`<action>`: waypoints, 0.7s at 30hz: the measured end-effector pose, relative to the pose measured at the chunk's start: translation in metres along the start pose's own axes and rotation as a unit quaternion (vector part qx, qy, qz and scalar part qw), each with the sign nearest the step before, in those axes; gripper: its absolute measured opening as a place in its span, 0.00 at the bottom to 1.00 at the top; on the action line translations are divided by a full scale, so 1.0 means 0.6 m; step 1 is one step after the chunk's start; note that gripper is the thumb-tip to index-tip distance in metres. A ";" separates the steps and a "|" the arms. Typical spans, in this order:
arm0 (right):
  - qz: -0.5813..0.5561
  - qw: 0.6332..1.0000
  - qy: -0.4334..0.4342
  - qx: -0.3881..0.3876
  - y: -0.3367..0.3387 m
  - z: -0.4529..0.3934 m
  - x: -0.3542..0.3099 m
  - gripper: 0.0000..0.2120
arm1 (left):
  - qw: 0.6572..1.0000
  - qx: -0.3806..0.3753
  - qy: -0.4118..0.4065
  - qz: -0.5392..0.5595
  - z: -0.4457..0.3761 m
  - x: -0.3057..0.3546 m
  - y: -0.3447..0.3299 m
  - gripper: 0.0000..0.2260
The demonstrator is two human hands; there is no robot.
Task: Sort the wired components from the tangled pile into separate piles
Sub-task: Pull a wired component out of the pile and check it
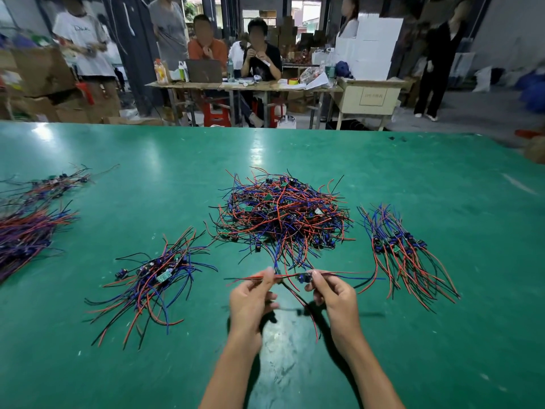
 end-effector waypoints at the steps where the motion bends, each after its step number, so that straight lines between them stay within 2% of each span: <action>1: 0.006 1.000 -0.001 -0.002 -0.001 0.000 0.001 0.11 | 0.999 0.040 -0.028 -0.001 -0.003 0.011 0.019 0.17; 3: 0.025 1.000 0.000 -0.009 -0.005 0.001 0.001 0.11 | 0.974 0.163 -0.121 -0.103 -0.002 0.041 0.062 0.27; 4: 0.035 0.999 0.002 -0.013 -0.006 0.002 0.001 0.11 | 0.938 0.224 -0.186 -0.188 0.011 0.064 0.074 0.33; 5: 0.046 0.999 0.003 -0.018 -0.009 0.003 0.002 0.10 | 0.886 0.270 -0.267 -0.267 0.031 0.090 0.074 0.36; 6: 0.057 0.998 0.005 -0.025 -0.011 0.004 0.003 0.10 | 0.823 0.291 -0.354 -0.336 0.053 0.111 0.061 0.35; 7: 0.067 0.997 0.008 -0.032 -0.013 0.005 0.003 0.10 | 0.764 0.276 -0.428 -0.395 0.070 0.123 0.038 0.31; 8: 0.074 0.996 0.011 -0.040 -0.015 0.005 0.002 0.09 | 0.731 0.216 -0.479 -0.436 0.074 0.122 0.008 0.24; 9: 0.076 0.996 0.014 -0.049 -0.018 0.006 0.001 0.08 | 0.741 0.115 -0.483 -0.453 0.064 0.112 -0.019 0.18; 11: 0.067 0.996 0.014 -0.063 -0.021 0.007 0.003 0.07 | 0.807 -0.105 -0.368 -0.449 0.038 0.065 -0.064 0.13; 12: 0.059 0.996 0.014 -0.060 -0.019 0.006 0.004 0.06 | 0.825 -0.177 -0.316 -0.435 0.034 0.044 -0.077 0.12; 13: 0.055 0.997 0.016 -0.048 -0.015 0.005 0.004 0.05 | 0.832 -0.205 -0.298 -0.422 0.035 0.034 -0.085 0.11; 17: 0.104 0.994 0.032 -0.002 0.000 -0.002 0.009 0.01 | 0.856 -0.164 -0.303 -0.386 0.026 0.027 -0.080 0.12; 21: 0.102 0.994 0.041 -0.003 0.002 -0.002 0.009 0.03 | 0.896 -0.162 -0.249 -0.331 0.019 0.014 -0.075 0.10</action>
Point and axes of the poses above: each hand's wrist, its own z-axis away from the middle knuckle, its own y-axis out of the back of the hand, x = y × z, the point moved 8 cm from there along -z, towards the middle knuckle, and after that the axes turned 1 degree about -y, right-handed, at the moved point
